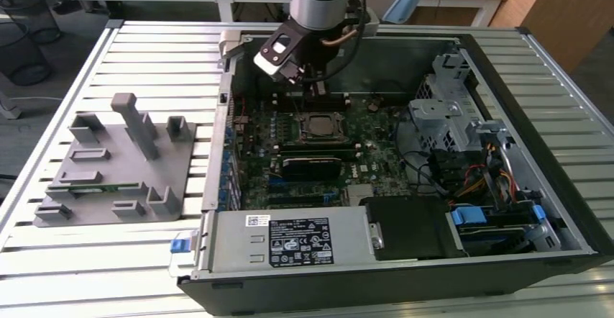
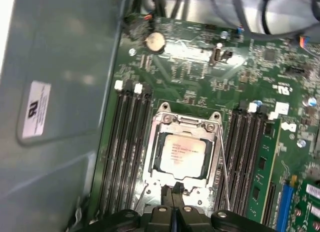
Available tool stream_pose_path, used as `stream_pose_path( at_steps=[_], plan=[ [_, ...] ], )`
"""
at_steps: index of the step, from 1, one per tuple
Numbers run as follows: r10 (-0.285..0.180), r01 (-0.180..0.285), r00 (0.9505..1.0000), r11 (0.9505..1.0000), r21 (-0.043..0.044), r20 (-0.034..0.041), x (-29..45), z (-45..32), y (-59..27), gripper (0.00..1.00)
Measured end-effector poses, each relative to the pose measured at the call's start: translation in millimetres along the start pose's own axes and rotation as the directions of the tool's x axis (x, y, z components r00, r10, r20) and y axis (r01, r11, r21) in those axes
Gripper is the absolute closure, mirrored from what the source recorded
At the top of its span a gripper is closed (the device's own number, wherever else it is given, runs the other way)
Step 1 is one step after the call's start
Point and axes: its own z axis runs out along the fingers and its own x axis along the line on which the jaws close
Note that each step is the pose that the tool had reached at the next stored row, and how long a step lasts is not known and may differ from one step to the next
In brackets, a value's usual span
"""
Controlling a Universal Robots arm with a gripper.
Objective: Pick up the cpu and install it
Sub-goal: 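Install the first cpu locking lever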
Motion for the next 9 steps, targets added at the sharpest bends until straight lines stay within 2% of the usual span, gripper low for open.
stream_pose_path(
  at_steps=[3,5,9],
  plan=[
    [-0.054,0.054,0.9985,0.9985,0.0030,-0.0001,0.0,0.0,0.0,0.89],
    [-0.090,0.090,0.9959,0.9959,0.0051,0.0002,0.0,0.1,0.0,0.89],
    [-0.163,0.163,0.9866,0.9866,0.0092,-0.0003,0.0,0.5,0.0,0.89]
  ],
)
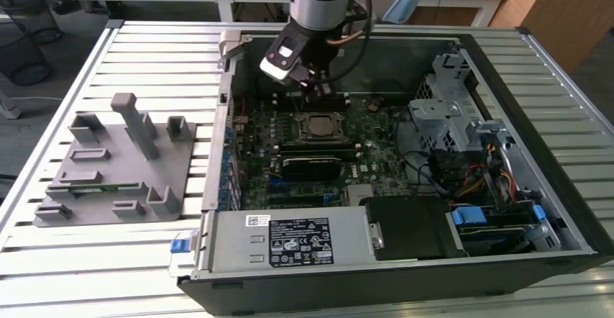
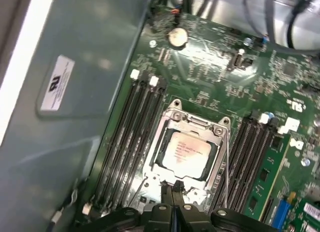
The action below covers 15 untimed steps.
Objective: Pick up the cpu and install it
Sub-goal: 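Install the first cpu locking lever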
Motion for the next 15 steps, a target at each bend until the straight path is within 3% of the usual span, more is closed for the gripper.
stream_pose_path(
  at_steps=[3,7,10,15],
  plan=[
    [-0.055,0.055,0.9985,0.9985,0.0030,-0.0001,0.0,0.3,0.0,0.89],
    [-0.126,0.126,0.9920,0.9920,0.0069,-0.0007,0.0,0.7,0.0,0.89],
    [-0.181,0.181,0.9835,0.9834,0.0099,-0.0014,-0.1,1.1,0.0,0.89],
    [-0.262,0.262,0.9650,0.9649,0.0143,-0.0026,-0.1,1.7,0.0,0.89]
  ],
)
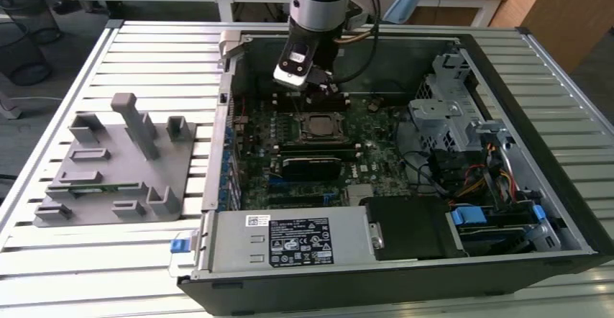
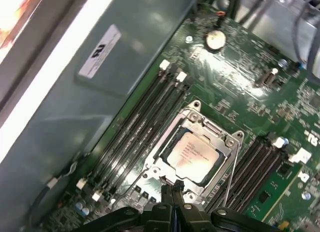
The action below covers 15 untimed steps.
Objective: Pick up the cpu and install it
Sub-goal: 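Install the first cpu locking lever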
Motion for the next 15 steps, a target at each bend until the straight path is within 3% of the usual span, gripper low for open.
stream_pose_path(
  at_steps=[3,8,15],
  plan=[
    [-0.055,0.055,0.9985,0.9985,0.0030,-0.0002,0.0,0.2,0.0,0.89],
    [-0.128,0.128,0.9918,0.9918,0.0069,-0.0008,-0.1,0.5,-0.1,0.89],
    [-0.215,0.215,0.9765,0.9764,0.0117,-0.0019,-0.2,0.7,-0.1,0.89]
  ],
)
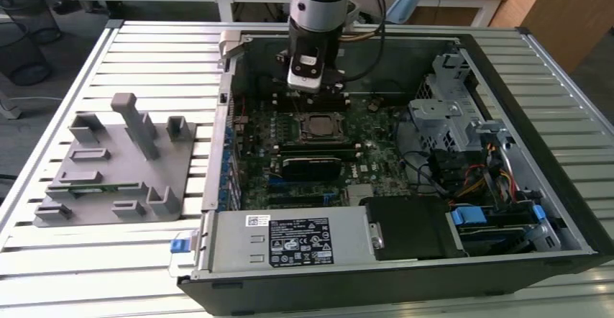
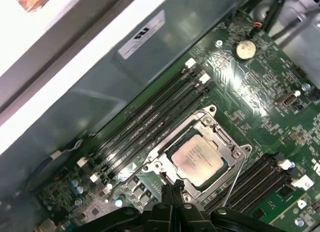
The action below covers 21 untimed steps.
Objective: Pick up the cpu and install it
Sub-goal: 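Install the first cpu locking lever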
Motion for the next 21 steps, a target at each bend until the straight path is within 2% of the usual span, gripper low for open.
stream_pose_path(
  at_steps=[5,8,12,18,19,21],
  plan=[
    [-0.056,0.056,0.9985,0.9985,0.0030,-0.0003,0.0,0.0,0.0,0.89],
    [-0.106,0.106,0.9944,0.9944,0.0057,-0.0006,0.0,0.2,0.0,0.89],
    [-0.178,0.178,0.9839,0.9839,0.0096,-0.0014,-0.1,0.4,-0.1,0.89],
    [-0.278,0.278,0.9607,0.9606,0.0148,-0.0024,-0.1,0.8,-0.1,0.89],
    [-0.282,0.282,0.9595,0.9594,0.0132,0.0001,0.2,1.0,-0.4,0.89],
    [-0.283,0.282,0.9592,0.9593,0.0050,0.0120,2.6,1.4,-2.6,0.89]
  ],
)
